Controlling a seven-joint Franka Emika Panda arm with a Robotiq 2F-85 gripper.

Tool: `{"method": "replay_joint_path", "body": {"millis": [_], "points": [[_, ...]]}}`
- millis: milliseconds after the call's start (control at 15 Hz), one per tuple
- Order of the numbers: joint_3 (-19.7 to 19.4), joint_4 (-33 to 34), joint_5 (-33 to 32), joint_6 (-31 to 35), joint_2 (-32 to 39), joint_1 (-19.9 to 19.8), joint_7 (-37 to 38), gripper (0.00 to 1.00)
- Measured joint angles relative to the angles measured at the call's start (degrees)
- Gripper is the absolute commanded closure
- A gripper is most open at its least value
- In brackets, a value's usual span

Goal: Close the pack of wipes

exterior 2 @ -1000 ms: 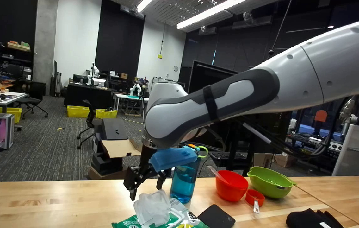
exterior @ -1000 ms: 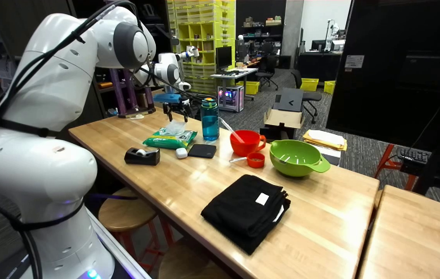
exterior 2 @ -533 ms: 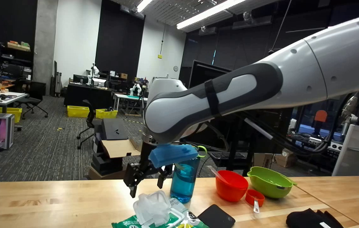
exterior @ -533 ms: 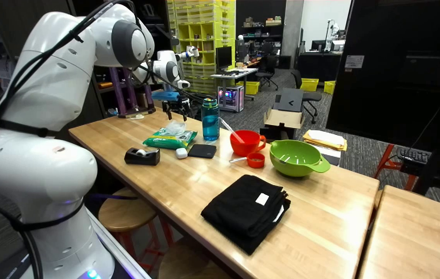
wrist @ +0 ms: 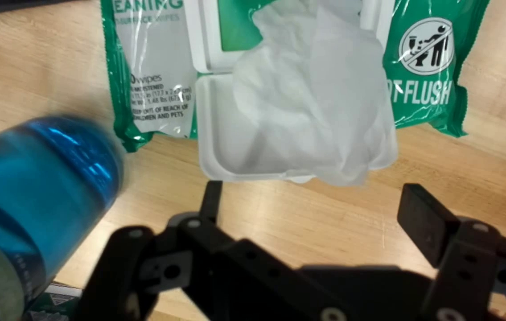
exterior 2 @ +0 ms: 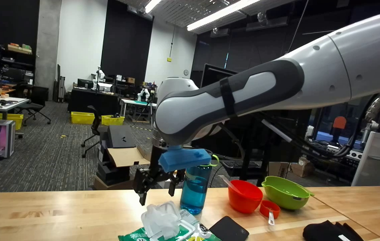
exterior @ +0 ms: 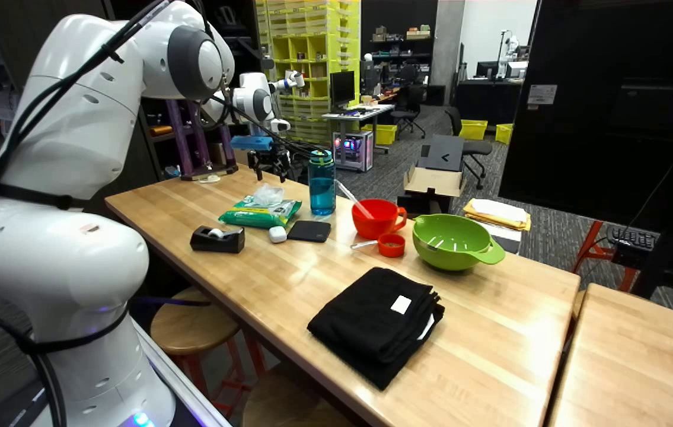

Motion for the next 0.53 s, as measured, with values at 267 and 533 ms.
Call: {"method": "replay_joint_path", "body": {"millis": [267,533], "points": [[0.00,-0.10,-0.08,-0.78,-0.06,0.13,0.17,0.00],[-0.33,-0.12,-0.76,-1.42,-0.07,0.96,1.06,0.00]]}}
